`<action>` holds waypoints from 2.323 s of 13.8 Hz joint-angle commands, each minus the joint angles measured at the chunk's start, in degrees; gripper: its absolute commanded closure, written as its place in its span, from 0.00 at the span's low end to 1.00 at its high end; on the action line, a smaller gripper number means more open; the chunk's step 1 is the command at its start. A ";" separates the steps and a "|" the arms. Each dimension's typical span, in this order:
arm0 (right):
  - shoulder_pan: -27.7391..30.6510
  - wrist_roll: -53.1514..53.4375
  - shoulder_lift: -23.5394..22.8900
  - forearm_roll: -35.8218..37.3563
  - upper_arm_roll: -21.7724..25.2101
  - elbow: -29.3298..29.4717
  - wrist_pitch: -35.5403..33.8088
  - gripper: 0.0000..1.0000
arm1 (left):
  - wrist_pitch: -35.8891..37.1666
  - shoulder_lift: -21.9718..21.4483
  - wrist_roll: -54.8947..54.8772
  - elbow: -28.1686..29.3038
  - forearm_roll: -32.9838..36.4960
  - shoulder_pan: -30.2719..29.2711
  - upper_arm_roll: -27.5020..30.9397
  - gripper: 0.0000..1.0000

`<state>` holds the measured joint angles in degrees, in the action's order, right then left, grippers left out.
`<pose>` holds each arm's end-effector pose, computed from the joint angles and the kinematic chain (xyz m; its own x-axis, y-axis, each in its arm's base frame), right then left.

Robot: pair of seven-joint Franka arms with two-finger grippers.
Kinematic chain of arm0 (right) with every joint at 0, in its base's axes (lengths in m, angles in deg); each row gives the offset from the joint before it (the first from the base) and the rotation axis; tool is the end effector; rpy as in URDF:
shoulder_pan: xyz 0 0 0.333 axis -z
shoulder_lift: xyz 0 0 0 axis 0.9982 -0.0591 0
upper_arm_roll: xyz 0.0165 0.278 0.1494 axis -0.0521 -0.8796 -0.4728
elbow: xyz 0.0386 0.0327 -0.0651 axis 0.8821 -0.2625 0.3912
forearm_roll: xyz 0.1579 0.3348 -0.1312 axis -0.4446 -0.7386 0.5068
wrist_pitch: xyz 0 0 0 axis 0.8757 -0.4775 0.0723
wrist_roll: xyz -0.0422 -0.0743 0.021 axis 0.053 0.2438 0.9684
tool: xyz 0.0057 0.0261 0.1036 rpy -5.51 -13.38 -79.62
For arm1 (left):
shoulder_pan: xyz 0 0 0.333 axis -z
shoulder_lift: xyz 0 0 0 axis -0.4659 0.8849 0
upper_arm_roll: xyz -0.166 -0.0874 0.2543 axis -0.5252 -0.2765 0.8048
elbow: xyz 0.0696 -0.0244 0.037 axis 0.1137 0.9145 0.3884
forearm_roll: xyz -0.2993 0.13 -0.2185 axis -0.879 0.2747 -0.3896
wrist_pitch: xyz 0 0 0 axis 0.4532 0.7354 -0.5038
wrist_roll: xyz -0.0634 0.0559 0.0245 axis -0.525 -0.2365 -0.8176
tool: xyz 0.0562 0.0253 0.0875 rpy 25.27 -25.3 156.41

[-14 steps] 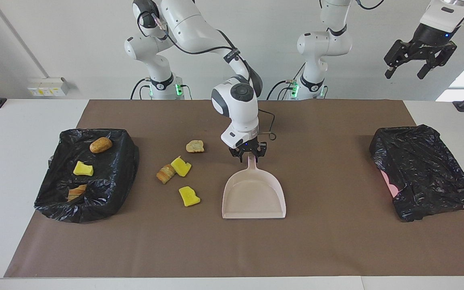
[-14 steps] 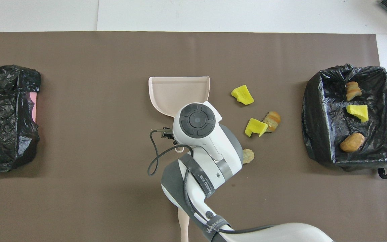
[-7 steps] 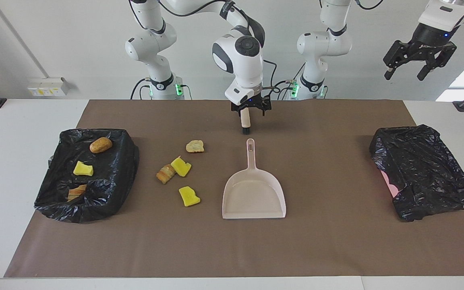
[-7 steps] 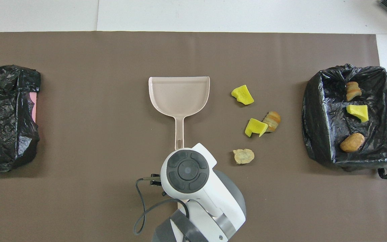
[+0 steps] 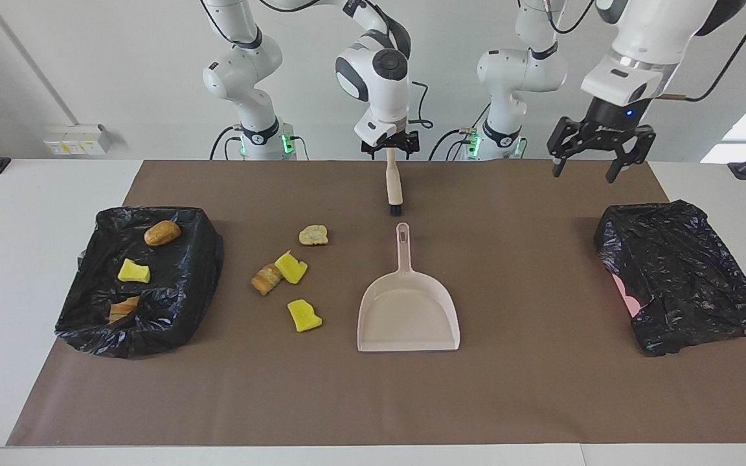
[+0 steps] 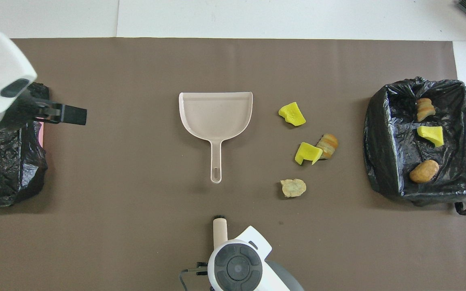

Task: Sweep and dump trash in bin
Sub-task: 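Release the dustpan with the right gripper while the left gripper reaches it, then grasp the dustpan with the left gripper while the right gripper grasps the brush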

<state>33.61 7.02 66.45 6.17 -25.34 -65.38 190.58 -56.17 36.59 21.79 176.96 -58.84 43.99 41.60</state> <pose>0.2913 0.3969 0.3856 0.9631 -0.0302 -0.2675 -0.0453 -0.9977 -0.0506 0.5520 -0.1542 0.6312 0.9638 -0.2133 0.1598 -0.2193 -0.9754 0.0207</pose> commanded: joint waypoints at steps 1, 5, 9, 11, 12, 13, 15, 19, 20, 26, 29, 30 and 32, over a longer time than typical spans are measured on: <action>-2.63 3.00 2.99 -2.01 0.04 -5.81 3.57 0.00 | -6.24 3.85 5.65 3.46 -0.06 5.47 0.85 0.00; -7.91 6.97 -1.92 -2.27 -0.05 -8.01 13.24 0.00 | -12.50 7.81 12.87 6.02 0.38 10.40 0.93 0.00; -8.26 6.53 -2.55 -2.27 -0.05 -7.93 13.34 0.21 | -19.95 13.01 21.22 9.86 2.32 17.43 0.93 0.00; -8.26 6.79 -2.73 -2.19 -0.05 -6.88 12.81 0.21 | -24.00 13.09 22.45 14.61 2.32 19.71 0.85 0.00; -8.26 6.88 -2.73 -2.19 -0.05 -6.87 12.90 0.21 | -26.55 13.09 23.33 16.46 2.32 20.59 0.85 0.00; -8.35 6.88 -2.73 -2.19 -0.05 -6.87 12.90 0.30 | -27.88 12.92 24.38 18.22 2.32 21.12 0.85 0.00; -8.35 6.88 -2.73 -2.19 -0.05 -6.96 12.64 0.70 | -29.20 12.66 26.41 20.69 2.32 22.62 0.76 0.00; -7.04 6.88 -1.94 -2.19 0.12 -5.91 12.46 1.00 | -31.93 13.00 26.59 21.05 1.79 22.54 0.76 0.00; -5.55 6.53 -1.33 -2.19 0.21 -5.47 11.94 1.00 | -32.89 12.92 26.68 21.31 1.70 22.62 0.76 0.00; 6.22 4.51 6.14 1.92 0.56 -4.68 -3.33 1.00 | -33.34 13.27 29.22 21.14 1.26 22.62 0.67 0.00; 13.42 0.76 6.24 7.99 0.47 -2.66 -10.20 1.00 | -33.34 13.88 29.58 21.23 1.26 23.15 0.67 0.03; 16.49 -1.79 6.24 9.31 0.47 -2.65 -11.35 1.00 | -33.43 14.32 29.58 21.14 1.26 23.50 0.67 0.03; 20.37 -3.05 5.80 15.27 0.47 -2.65 -11.97 1.00 | -33.51 14.50 29.58 20.96 1.35 23.50 0.67 0.19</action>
<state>50.90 5.67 72.63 17.49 -24.29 -68.66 179.96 -88.02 51.50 50.50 196.61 -57.70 66.44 41.46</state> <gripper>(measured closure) 0.744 0.040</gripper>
